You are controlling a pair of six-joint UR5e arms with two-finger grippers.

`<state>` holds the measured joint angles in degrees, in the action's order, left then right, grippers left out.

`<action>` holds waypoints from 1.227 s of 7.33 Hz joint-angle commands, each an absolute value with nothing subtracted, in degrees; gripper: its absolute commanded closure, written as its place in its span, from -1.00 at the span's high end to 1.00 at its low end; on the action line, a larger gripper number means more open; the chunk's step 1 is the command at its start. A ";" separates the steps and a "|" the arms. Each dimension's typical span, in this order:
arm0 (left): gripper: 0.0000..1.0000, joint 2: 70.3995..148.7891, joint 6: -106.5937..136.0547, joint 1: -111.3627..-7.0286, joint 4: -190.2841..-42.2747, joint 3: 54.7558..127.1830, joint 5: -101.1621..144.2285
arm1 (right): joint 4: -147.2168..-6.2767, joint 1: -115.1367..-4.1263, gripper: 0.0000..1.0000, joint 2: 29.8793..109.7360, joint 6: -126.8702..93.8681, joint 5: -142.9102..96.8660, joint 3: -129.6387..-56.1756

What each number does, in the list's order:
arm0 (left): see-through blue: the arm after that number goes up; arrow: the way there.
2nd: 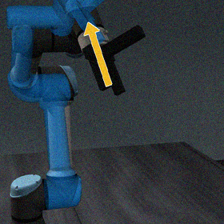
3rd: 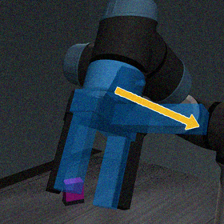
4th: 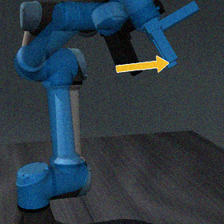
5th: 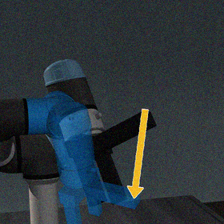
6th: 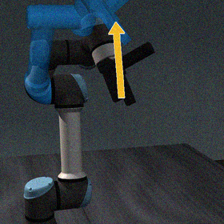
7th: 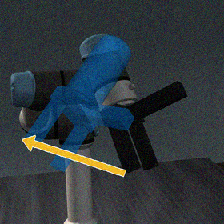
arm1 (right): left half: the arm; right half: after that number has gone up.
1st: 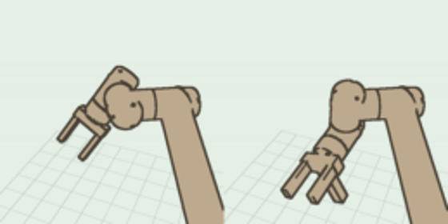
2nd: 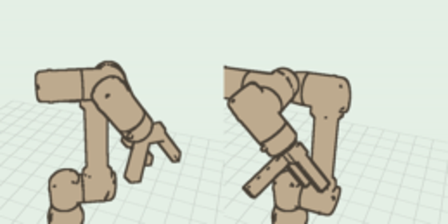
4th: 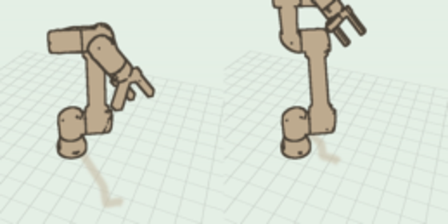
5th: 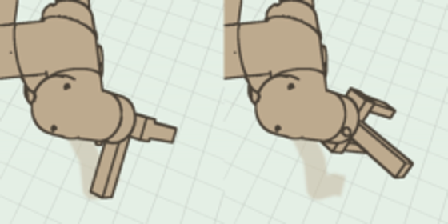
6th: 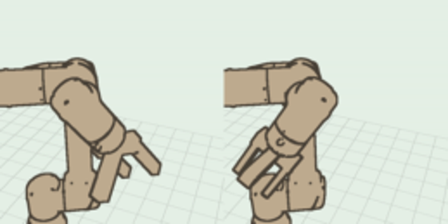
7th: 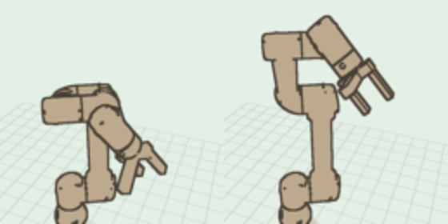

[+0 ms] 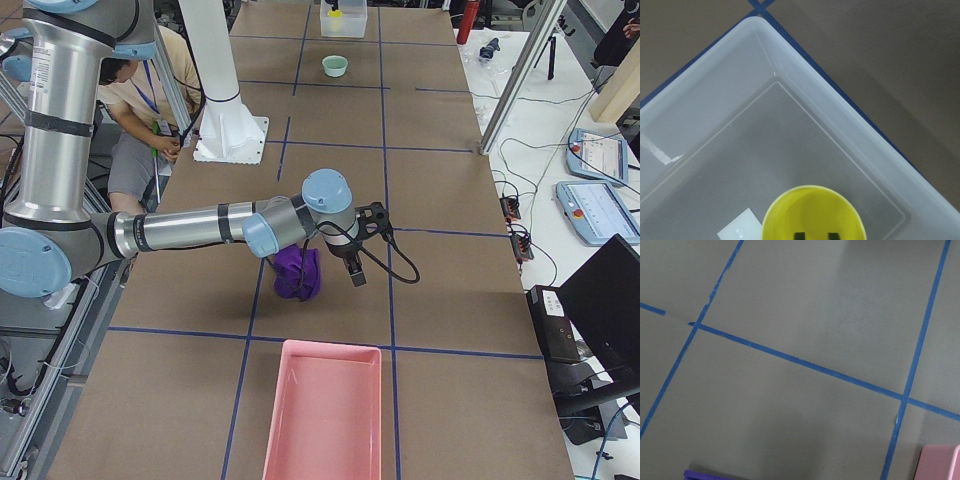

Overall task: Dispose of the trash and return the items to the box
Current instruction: 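Lift the yellow cup with the left gripper and drop it into the clear box, then reach the right gripper down to the purple cloth and grasp it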

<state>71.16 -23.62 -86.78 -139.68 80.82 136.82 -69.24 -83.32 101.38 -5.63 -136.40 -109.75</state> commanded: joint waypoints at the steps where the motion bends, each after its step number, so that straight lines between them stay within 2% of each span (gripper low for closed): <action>1: 0.35 71.19 -22.68 -86.75 -141.67 81.56 136.93 | -67.51 -82.62 1.00 101.08 -6.23 -136.58 -110.30; 2: 0.99 71.19 -20.59 -86.92 -140.81 85.22 136.76 | -65.15 -79.48 0.99 100.99 -14.33 -136.49 -112.04; 3: 1.00 71.54 -17.35 -87.10 -139.06 88.56 136.76 | -58.69 -74.67 1.00 101.60 -27.12 -135.28 -112.76; 5: 1.00 74.07 -17.31 -87.45 -130.13 94.80 136.85 | -52.14 -63.00 1.00 104.40 -37.32 -125.57 -112.85; 7: 1.00 76.10 -17.31 -87.71 -128.23 96.33 136.85 | -42.41 -49.63 1.00 111.41 -44.28 -113.44 -112.15; 9: 1.00 77.43 -17.23 -87.98 -128.06 96.42 136.85 | -40.26 -41.51 0.99 113.03 -44.65 -106.10 -109.52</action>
